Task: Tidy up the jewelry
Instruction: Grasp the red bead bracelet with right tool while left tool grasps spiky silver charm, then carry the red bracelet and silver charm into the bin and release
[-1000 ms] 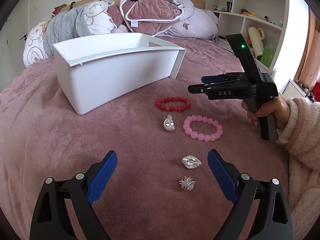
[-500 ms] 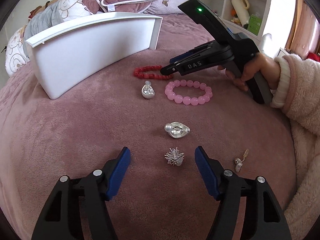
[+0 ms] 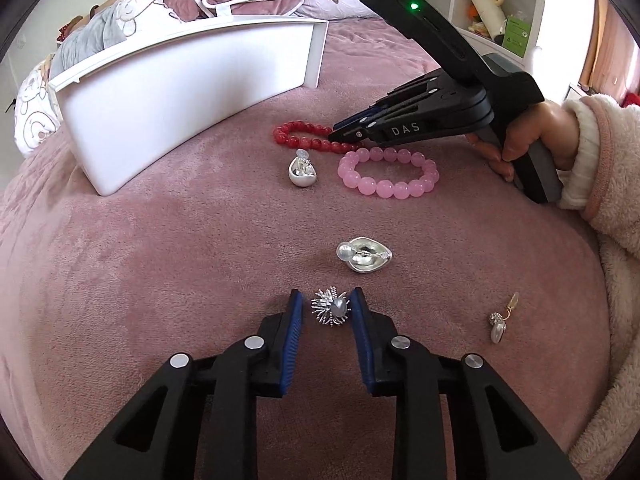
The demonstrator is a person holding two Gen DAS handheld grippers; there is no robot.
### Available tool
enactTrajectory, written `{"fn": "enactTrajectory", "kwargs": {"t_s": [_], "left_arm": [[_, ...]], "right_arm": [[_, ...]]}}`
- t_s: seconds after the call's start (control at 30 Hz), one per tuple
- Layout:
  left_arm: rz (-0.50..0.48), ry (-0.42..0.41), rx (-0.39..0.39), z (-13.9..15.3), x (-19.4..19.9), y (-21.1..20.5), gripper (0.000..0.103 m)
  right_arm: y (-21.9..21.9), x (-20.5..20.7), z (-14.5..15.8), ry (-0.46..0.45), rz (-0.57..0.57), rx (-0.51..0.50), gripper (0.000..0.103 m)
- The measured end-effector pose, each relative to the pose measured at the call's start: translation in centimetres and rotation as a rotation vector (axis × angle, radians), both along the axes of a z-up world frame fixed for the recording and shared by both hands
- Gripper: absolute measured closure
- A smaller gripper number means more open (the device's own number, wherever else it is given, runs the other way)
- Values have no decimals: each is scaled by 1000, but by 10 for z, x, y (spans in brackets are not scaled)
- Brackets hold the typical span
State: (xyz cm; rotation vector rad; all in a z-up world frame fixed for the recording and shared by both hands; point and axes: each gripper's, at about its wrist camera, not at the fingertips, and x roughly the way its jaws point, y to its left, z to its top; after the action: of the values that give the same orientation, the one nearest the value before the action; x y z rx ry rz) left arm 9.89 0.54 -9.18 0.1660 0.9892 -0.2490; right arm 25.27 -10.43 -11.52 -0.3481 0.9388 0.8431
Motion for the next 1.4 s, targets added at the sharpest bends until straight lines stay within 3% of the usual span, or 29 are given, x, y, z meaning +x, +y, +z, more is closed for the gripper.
{"fn": "enactTrajectory", "kwargs": {"t_s": [0.13, 0.63, 1.0, 1.27, 1.4], "left_arm": [[14, -2, -19, -2, 4, 2, 79], [116, -74, -61, 24, -6, 21, 79], [225, -184, -59, 70, 21, 41, 79], [218, -257, -100, 116, 47, 49, 79], [208, -277, -74, 135, 58, 53, 79]], "right_arm": [[-8, -1, 3, 31, -24, 43, 93], [-29, -15, 47, -49, -70, 109, 93], [-28, -2, 100, -108, -81, 192, 93], [-21, 16, 151, -139, -102, 282, 93], [-14, 26, 173, -161, -105, 301, 93]]}}
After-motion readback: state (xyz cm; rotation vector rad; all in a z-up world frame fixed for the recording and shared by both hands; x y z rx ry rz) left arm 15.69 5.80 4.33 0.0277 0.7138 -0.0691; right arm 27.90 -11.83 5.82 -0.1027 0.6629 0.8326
